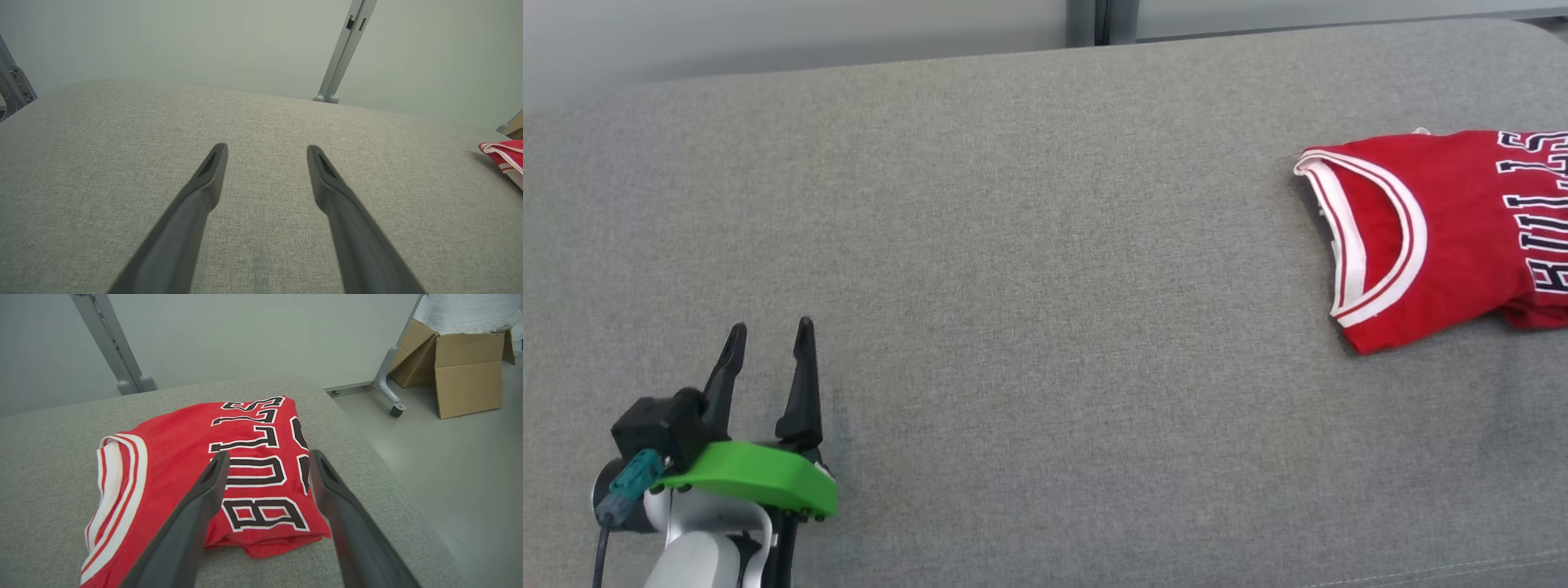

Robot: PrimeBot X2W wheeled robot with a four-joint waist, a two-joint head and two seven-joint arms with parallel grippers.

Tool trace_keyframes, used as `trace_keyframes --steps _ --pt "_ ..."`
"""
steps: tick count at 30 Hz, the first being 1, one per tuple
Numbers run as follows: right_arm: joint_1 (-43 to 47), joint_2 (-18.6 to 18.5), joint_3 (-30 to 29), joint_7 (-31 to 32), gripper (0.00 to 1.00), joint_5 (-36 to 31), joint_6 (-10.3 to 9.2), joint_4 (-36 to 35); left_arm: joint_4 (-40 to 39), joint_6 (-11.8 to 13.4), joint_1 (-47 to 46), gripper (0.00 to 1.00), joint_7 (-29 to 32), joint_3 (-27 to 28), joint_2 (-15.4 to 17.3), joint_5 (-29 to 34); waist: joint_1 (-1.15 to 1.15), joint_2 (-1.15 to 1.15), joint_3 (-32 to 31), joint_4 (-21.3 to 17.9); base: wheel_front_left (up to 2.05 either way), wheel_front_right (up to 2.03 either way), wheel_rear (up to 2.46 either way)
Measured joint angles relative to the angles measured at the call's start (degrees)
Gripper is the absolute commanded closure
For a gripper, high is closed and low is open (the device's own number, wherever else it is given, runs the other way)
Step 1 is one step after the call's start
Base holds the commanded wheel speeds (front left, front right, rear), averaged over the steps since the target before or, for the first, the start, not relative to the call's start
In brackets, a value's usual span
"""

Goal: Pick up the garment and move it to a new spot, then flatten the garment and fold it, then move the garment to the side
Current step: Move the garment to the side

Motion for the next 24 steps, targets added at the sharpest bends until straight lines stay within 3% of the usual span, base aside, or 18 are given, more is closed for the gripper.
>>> trace_keyframes --steps 8,14,24 --pt "4.0 2.2 -1.5 -8.2 0.00 -3.1 0.00 -2.4 1.1 0.5 3.4 0.00 -3.8 2.8 1.9 3.0 0.00 0.00 -4.2 -1.3 0.00 0.00 0.00" --pt "10.0 6.7 1.7 -14.9 0.00 -6.1 -0.04 -5.7 0.6 0.5 7.1 0.00 -5.2 5.6 2.7 5.0 0.00 0.00 -7.4 -2.1 0.00 0.00 0.00" --pt "17.2 11.6 6.2 -17.1 0.00 -10.3 -0.04 -5.2 3.7 0.6 10.8 0.00 -5.2 5.7 2.1 4.9 0.00 0.00 -9.8 -1.9 0.00 0.00 0.00"
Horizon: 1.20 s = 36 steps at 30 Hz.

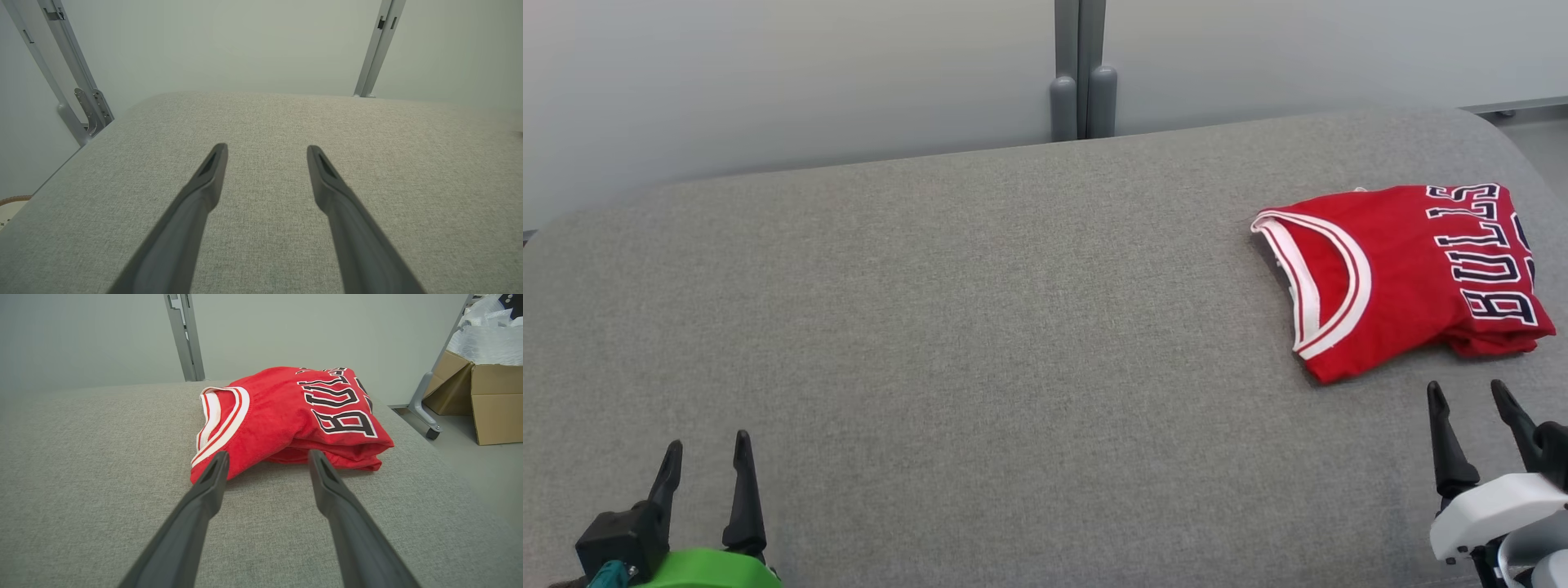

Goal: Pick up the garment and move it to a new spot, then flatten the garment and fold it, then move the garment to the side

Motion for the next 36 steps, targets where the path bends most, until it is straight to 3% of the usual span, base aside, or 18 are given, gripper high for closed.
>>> trace_keyframes --steps 14,15,25,36 --pt "0.4 3.6 2.2 -0.6 0.00 -5.3 0.00 -2.0 2.2 0.1 1.6 0.00 -0.4 1.1 -2.3 0.1 0.00 0.00 -2.3 3.2 0.00 0.00 0.00" --pt "0.6 3.9 2.2 -0.6 1.00 -5.7 0.01 -1.9 2.4 0.1 1.6 1.00 -0.4 1.3 -2.4 0.1 0.00 0.00 -2.4 3.5 0.00 0.00 0.00" --pt "2.3 7.8 3.6 -0.4 1.00 -4.9 0.27 1.9 6.9 -0.2 1.9 1.00 0.1 0.9 -4.8 -1.0 0.00 0.00 -2.4 3.6 0.00 0.00 0.00" --pt "2.1 9.0 1.9 1.3 1.00 3.7 1.65 1.8 7.5 -1.3 1.8 1.00 2.5 1.7 -4.9 -8.8 0.00 0.00 -2.4 3.6 0.00 0.00 0.00"
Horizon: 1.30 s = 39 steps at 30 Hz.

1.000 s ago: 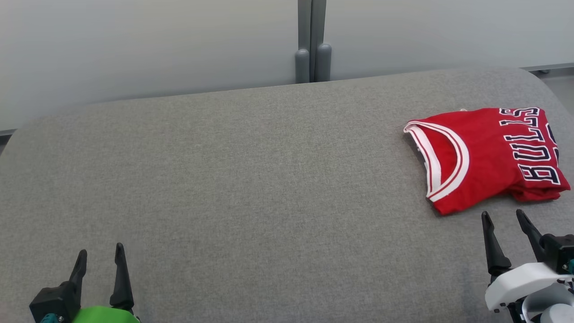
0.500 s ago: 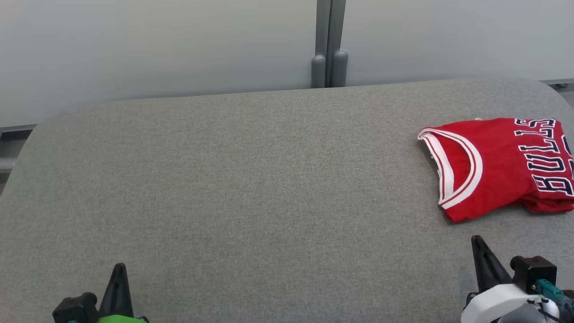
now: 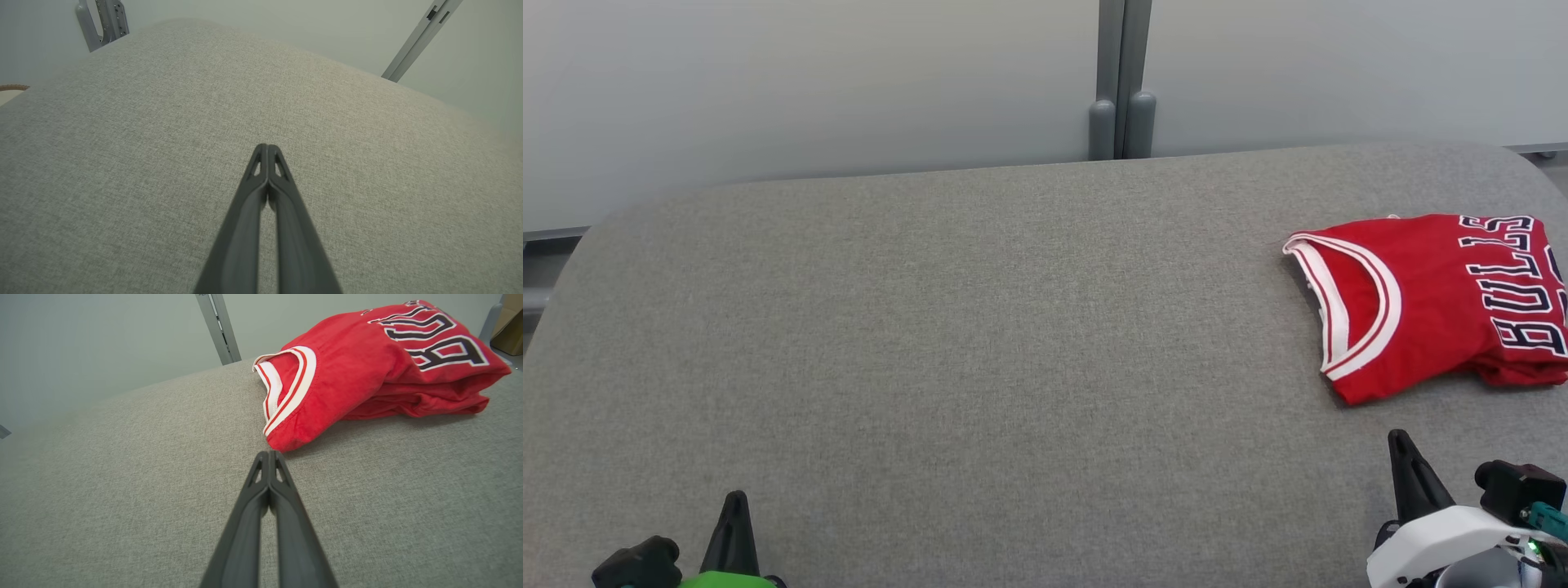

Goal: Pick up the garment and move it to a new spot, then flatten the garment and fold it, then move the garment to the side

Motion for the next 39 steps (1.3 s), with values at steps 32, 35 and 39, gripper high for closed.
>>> trace_keyframes --steps 32,35,39 --pt "-3.6 3.5 -6.3 6.5 1.00 24.2 4.21 0.7 0.6 -4.6 -3.0 1.00 6.9 3.8 -1.5 -21.5 0.00 0.00 0.0 0.2 0.00 0.00 0.00" --pt "-4.0 3.6 -7.0 7.1 1.00 26.3 4.58 0.7 0.7 -5.0 -3.2 1.00 7.3 4.2 -1.6 -23.3 0.00 0.00 0.0 0.2 0.00 0.00 0.00" --pt "-4.1 3.8 -7.5 7.6 1.00 28.5 5.04 0.9 0.9 -5.5 -4.1 1.00 7.9 4.8 -1.6 -25.2 0.00 0.00 0.0 0.2 0.00 0.00 0.00"
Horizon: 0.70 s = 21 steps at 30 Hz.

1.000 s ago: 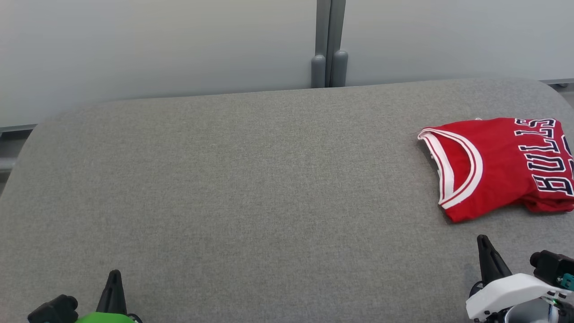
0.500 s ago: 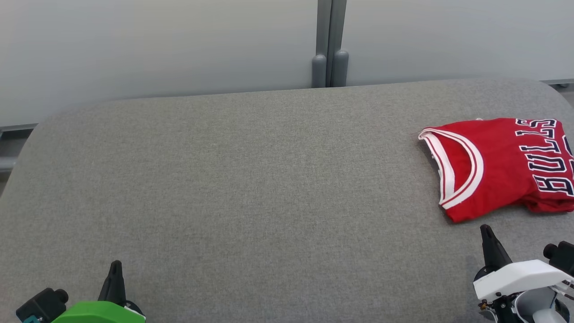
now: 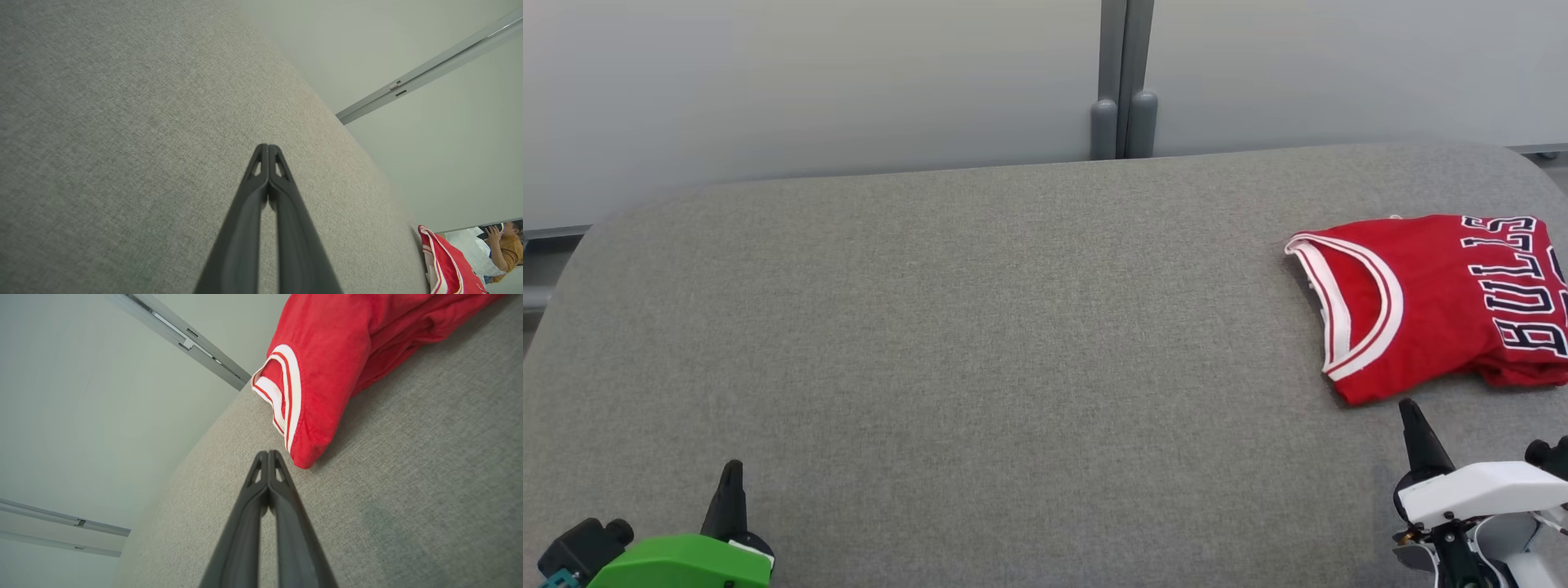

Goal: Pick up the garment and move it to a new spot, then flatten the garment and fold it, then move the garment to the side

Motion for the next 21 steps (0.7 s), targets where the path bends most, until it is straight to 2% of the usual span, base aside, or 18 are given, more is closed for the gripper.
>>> trace_keyframes --steps 21 --pt "-3.3 2.0 -3.9 3.8 1.00 15.2 3.01 1.1 0.8 -2.6 -2.5 1.00 3.9 2.2 -0.8 -14.0 0.00 0.00 0.0 0.1 0.00 0.00 0.00"
